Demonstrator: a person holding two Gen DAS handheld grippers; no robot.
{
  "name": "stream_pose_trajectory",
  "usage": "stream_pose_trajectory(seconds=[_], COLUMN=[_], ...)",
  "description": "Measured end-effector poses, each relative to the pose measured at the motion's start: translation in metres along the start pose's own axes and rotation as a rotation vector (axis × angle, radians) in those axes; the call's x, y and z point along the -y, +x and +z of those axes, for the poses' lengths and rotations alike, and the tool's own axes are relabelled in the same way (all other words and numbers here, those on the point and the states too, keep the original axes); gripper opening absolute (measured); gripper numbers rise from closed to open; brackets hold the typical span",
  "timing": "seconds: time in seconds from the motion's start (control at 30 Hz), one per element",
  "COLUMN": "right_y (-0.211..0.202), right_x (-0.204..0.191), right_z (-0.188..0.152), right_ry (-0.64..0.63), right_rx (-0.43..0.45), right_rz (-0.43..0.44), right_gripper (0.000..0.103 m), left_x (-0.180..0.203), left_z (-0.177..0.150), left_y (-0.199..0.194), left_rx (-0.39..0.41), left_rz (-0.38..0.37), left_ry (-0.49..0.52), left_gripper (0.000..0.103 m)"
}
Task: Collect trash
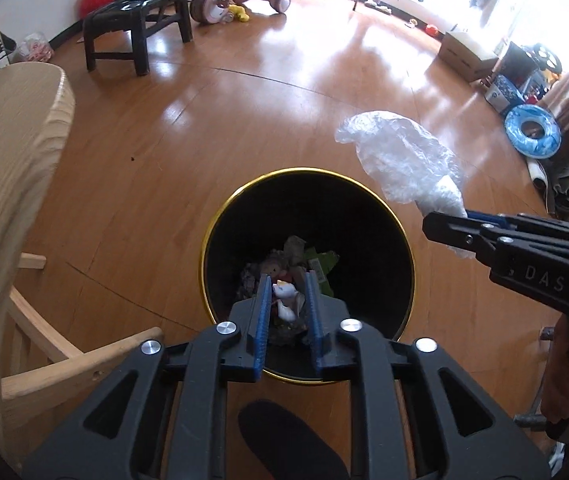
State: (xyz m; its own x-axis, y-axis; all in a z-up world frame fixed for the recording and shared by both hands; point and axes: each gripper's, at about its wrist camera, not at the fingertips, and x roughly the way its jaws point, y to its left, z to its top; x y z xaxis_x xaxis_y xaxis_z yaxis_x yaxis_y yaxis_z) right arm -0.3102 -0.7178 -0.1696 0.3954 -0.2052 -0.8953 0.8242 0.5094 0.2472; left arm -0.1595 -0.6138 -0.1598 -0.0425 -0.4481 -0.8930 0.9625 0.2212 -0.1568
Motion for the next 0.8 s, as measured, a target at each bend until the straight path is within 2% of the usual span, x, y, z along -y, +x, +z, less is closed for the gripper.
stream_pose_trajectory(seconds=[0.03,0.07,0.2,0.3,0.37,0.5,0.57,0.63,0.7,0.73,0.8], right_y=[-0.001,-0.004,-0.01,-0.026,-0.039,-0.078,-0.098,-0.113,-0.124,-0.128,-0.133], right_x=[0.0,0.0,-0.001,-0.01,-0.021,-0.08,-0.125,-0.169,-0.22,-0.249,-0.306], right_z=[-0.001,-0.001,0.002,0.01,0.017,0.031,0.034,0.033,0.026,0.02,0.002], right_ry=[0.004,0.004,-0.009,-0.014,-0.034,-0.128,-0.195,-0.248,-0.311,-0.349,-0.426], right_rx=[0.002,0.015,0.029,0.054,0.08,0.162,0.21,0.245,0.262,0.263,0.266], right_rz=[-0.002,-0.005,-0.011,-0.004,-0.002,0.035,0.075,0.12,0.176,0.207,0.26], right_gripper=[0.061,0.067,0.069,0.069,0.072,0.082,0.087,0.094,0.096,0.096,0.096], left_x=[0.001,0.002,-0.002,-0.013,-0.023,-0.054,-0.079,-0.107,-0.132,-0.154,-0.182], left_z=[-0.001,0.0,0.004,0.01,0.012,-0.002,-0.025,-0.054,-0.082,-0.108,-0.141], left_y=[-0.001,-0.003,-0.024,-0.054,-0.086,-0.163,-0.209,-0.251,-0.282,-0.306,-0.333], left_rx=[0.001,0.012,0.073,0.133,0.196,0.313,0.374,0.416,0.442,0.449,0.455], left_rz=[0.006,0.015,0.025,0.054,0.07,0.128,0.215,0.353,0.448,0.5,0.57], left_ry=[0.007,0.01,-0.014,-0.057,-0.088,-0.137,-0.173,-0.22,-0.274,-0.33,-0.407], left_gripper=[0.047,0.064,0.07,0.076,0.084,0.092,0.097,0.096,0.097,0.097,0.097])
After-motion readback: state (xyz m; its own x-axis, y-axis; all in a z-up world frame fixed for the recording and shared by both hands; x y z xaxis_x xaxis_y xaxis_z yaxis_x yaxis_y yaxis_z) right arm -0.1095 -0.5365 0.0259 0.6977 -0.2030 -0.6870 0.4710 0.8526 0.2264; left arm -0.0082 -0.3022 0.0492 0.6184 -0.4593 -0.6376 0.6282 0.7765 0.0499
